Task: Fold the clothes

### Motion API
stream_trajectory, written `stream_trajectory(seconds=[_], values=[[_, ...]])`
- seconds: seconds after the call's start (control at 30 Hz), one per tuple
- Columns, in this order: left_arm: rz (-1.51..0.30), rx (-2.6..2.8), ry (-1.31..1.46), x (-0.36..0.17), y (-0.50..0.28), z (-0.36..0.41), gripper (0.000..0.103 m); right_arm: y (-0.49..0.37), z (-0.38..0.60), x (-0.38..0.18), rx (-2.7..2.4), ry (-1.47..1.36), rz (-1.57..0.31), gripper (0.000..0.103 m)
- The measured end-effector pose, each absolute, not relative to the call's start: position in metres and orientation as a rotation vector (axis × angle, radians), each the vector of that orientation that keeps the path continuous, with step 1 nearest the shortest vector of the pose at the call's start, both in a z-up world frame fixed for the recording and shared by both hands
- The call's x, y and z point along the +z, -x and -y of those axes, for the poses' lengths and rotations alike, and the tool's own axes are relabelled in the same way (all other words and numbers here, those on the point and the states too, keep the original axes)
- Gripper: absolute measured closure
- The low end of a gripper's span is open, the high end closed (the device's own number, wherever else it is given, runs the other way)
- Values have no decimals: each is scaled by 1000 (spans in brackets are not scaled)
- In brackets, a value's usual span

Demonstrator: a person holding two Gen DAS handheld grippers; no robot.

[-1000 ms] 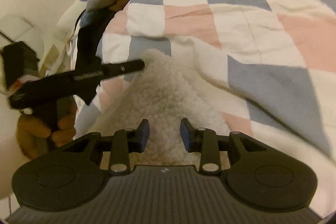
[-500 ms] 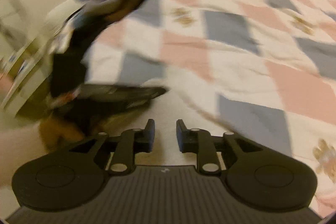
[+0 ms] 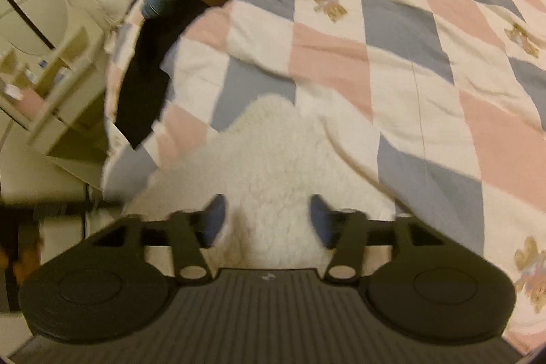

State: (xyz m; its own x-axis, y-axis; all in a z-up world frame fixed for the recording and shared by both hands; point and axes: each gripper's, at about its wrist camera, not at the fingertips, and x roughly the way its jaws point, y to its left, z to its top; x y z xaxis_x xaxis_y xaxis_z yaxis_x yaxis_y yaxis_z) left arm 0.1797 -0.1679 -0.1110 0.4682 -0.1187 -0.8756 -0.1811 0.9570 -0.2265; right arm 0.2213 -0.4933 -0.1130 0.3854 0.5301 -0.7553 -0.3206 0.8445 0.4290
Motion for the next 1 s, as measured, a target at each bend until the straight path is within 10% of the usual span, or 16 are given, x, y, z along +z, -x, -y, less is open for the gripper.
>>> stream_trajectory(seconds=[0.13,0.53,0.7,0.83,1.0], values=[[-1184,86,555,-125,-128,145,25,-256,510,-113,638,-283,-1099,19],[-1048,139,1182,-225,-97,145,3,-343,504,-216,865,-427,-1487,8],[-1027,3,1191,-234,-108,160,18,-340,495,-237,914,-520,-1517,9],[-1020,0,1220,-243,-108,157,32,-338,488,-253,953,-595,-1539,48],[-1023,-100,1099,-225,-122,149,62,-312,502,-249,898,-711,-1490,64]])
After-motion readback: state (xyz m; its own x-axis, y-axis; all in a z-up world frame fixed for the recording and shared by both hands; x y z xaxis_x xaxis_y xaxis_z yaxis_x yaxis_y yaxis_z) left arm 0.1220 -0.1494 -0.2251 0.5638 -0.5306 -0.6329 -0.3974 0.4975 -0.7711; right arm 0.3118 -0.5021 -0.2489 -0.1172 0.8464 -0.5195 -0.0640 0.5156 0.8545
